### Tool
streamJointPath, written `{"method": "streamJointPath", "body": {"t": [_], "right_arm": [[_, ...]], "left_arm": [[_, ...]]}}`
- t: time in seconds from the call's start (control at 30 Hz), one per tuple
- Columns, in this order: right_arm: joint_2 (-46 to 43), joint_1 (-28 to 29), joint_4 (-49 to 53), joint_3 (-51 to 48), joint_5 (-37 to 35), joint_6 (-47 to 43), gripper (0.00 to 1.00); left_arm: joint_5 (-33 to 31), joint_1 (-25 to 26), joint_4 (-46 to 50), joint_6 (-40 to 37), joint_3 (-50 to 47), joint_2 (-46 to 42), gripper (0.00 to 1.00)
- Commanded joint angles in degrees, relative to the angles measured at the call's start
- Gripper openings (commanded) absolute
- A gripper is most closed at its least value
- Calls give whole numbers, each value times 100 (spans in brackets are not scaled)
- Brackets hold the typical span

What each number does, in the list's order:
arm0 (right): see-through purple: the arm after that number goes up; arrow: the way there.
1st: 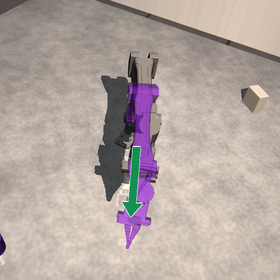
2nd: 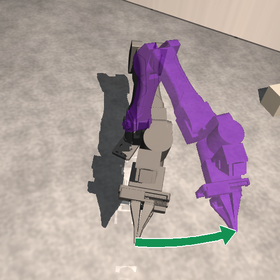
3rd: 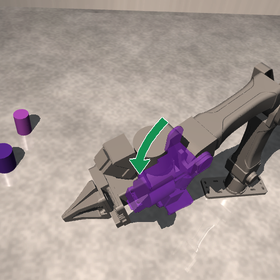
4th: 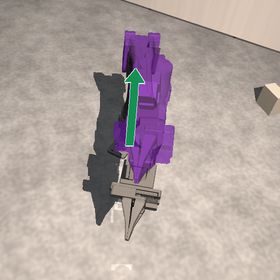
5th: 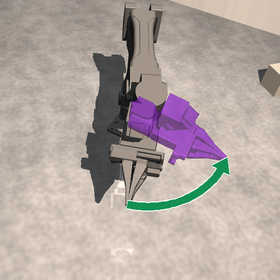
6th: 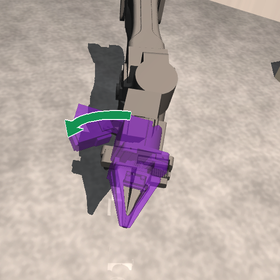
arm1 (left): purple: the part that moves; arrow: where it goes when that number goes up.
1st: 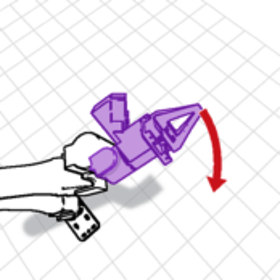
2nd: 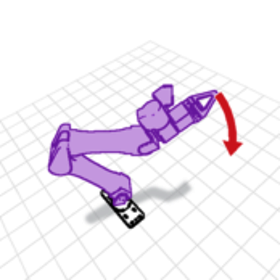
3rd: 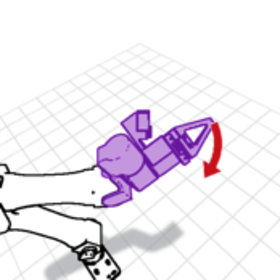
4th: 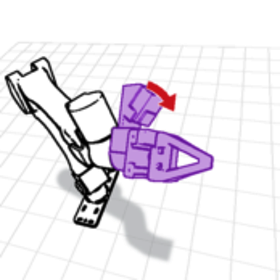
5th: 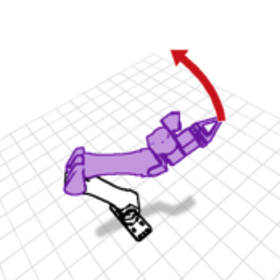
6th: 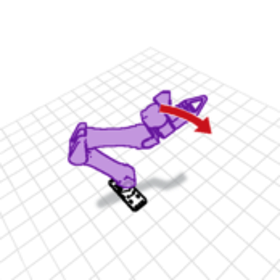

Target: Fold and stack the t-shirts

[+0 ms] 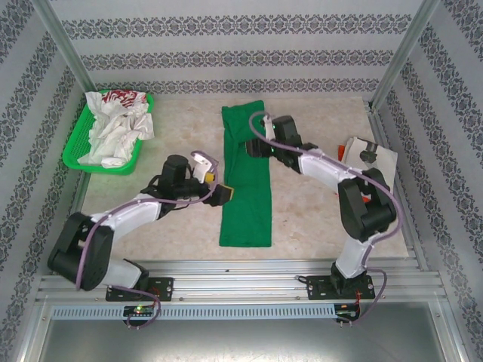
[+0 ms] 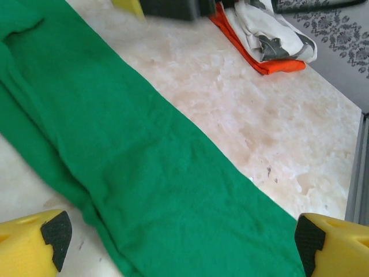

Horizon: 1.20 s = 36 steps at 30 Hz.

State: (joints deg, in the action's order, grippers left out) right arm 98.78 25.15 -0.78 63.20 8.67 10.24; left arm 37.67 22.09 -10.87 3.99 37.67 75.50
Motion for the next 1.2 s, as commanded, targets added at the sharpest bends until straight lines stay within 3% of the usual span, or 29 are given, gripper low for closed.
{"method": "streamJointPath", "body": {"t": [0.0, 0.1, 0.3, 0.47, 0.67, 1.17], "right_arm": [[-837, 372, -257, -865, -312, -885, 72], [-1515, 811, -2, -1532, -332, -1429, 73], [-2620, 2023, 765, -2401, -96, -3060, 73], [-3022, 2632, 1399, -2655, 447, -3845, 70], [-2381, 3070, 2069, -2314, 486, -4374, 67], [-685, 3213, 2609, -1318, 45, -4914, 65]], "left_arm": [[32, -75, 849, -770, -84, -663, 100], [-467, -73, 1035, -669, -185, -1043, 100], [-713, -73, 1362, -530, -688, -2051, 100], [-1129, -55, 1097, -242, -1385, -2957, 100], [-1233, -64, 881, 164, -1913, -3556, 100], [-1151, -64, 203, 269, -2411, -3437, 100]]}}
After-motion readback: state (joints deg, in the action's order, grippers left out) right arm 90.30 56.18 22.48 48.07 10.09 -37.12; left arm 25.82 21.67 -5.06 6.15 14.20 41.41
